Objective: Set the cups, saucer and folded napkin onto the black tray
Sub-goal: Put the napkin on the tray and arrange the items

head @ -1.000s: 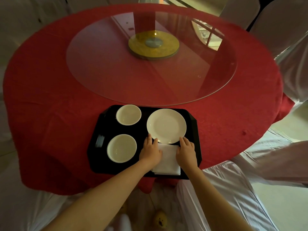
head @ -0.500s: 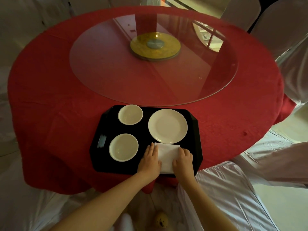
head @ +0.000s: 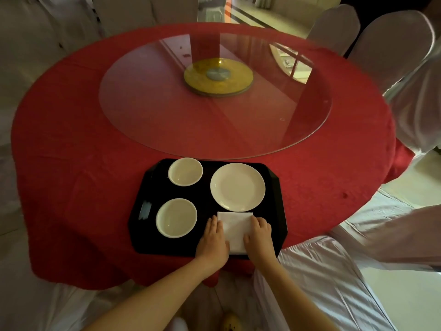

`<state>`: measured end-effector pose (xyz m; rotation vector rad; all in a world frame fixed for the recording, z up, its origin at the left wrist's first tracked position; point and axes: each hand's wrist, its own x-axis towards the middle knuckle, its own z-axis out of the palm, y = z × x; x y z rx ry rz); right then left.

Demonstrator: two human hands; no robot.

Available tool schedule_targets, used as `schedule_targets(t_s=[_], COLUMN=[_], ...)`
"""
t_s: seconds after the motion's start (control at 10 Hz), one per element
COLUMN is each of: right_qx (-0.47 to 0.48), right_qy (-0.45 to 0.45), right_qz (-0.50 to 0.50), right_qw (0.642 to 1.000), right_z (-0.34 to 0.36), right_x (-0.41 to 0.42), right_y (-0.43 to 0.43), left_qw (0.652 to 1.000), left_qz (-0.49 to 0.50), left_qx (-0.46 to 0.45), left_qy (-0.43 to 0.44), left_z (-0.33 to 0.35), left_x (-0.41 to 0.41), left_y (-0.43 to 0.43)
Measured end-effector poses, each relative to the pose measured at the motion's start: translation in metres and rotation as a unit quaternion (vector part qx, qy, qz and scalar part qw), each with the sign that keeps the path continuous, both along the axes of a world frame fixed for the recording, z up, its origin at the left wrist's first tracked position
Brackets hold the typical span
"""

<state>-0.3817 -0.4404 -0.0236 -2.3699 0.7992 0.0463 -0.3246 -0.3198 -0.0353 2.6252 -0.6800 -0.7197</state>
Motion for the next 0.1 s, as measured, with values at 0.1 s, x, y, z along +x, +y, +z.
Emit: schedule_targets(t_s=[0.1], right_qx=[-0.002], right_qy=[-0.006], right_qz=[-0.008], right_qw=[1.0], right_z=[0.0055], right_x=[0.0007], right_y=[-0.0012], left_qw=[1.0], left_qz=[-0.013], left_qx=[-0.007], left_qy=[-0.018], left_z=[0.0191], left_x=[0.0077], left_y=[-0.0082])
